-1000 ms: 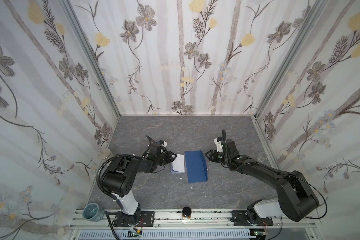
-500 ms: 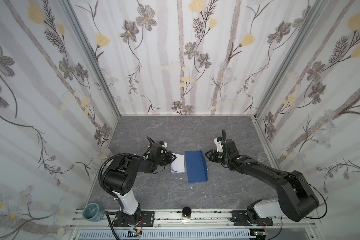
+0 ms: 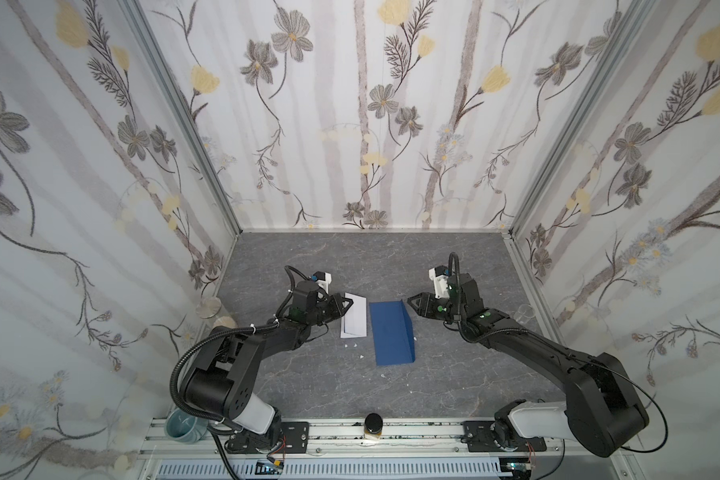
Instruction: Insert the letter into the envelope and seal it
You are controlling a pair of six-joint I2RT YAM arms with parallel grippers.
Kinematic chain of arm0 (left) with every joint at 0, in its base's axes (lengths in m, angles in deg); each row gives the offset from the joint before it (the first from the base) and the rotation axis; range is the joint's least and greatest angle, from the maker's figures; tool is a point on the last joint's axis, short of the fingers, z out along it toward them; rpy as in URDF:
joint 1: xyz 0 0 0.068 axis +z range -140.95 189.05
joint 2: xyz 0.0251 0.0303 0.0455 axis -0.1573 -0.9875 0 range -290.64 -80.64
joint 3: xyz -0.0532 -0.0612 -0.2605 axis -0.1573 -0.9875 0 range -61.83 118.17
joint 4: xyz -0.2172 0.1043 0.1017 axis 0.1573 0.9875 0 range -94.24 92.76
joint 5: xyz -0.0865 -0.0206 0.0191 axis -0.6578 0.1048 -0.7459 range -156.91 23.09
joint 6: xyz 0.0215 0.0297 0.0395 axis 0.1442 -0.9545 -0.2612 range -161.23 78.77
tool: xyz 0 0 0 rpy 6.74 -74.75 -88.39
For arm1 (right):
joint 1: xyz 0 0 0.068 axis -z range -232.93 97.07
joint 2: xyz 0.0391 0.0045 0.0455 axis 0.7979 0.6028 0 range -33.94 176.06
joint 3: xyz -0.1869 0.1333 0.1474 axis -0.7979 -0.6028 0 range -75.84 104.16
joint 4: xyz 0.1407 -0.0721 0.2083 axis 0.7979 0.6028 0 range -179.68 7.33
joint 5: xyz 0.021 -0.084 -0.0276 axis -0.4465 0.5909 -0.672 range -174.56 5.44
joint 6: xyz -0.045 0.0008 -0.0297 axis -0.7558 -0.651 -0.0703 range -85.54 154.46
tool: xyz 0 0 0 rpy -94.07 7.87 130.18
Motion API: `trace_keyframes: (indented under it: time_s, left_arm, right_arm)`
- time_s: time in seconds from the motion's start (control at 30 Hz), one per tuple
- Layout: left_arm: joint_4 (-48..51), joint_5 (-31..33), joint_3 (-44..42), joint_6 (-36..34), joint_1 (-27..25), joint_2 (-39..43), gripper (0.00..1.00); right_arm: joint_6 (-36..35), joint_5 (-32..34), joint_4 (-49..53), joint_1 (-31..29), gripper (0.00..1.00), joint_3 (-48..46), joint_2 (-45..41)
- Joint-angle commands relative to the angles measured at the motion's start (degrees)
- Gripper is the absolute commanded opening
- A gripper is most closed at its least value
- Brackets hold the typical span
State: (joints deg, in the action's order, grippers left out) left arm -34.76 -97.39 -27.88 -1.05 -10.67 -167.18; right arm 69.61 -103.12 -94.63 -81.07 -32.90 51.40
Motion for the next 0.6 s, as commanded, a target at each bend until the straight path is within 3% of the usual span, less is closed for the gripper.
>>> trace_keyframes:
  time_s: [0.0, 0.17, 0.57]
  left_arm:
    - [-1.91, -2.31, 0.73, 1.83, 0.07, 3.28, 0.0]
    - [-1.91, -4.14, 2.45, 5.49, 0.15, 7.93, 0.0]
    - [-2.0, -4.31, 5.63, 12.86, -0.31, 15.98, 0.0]
  right_arm:
    - [0.43, -3.63, -6.75, -1.75, 0.46, 2.0, -1.14]
    - [-1.27, -6.32, -11.08, -5.68, 0.55, 3.67, -0.58]
    - [-0.86, -10.14, -16.7, -9.63, 0.66, 5.0, 1.92]
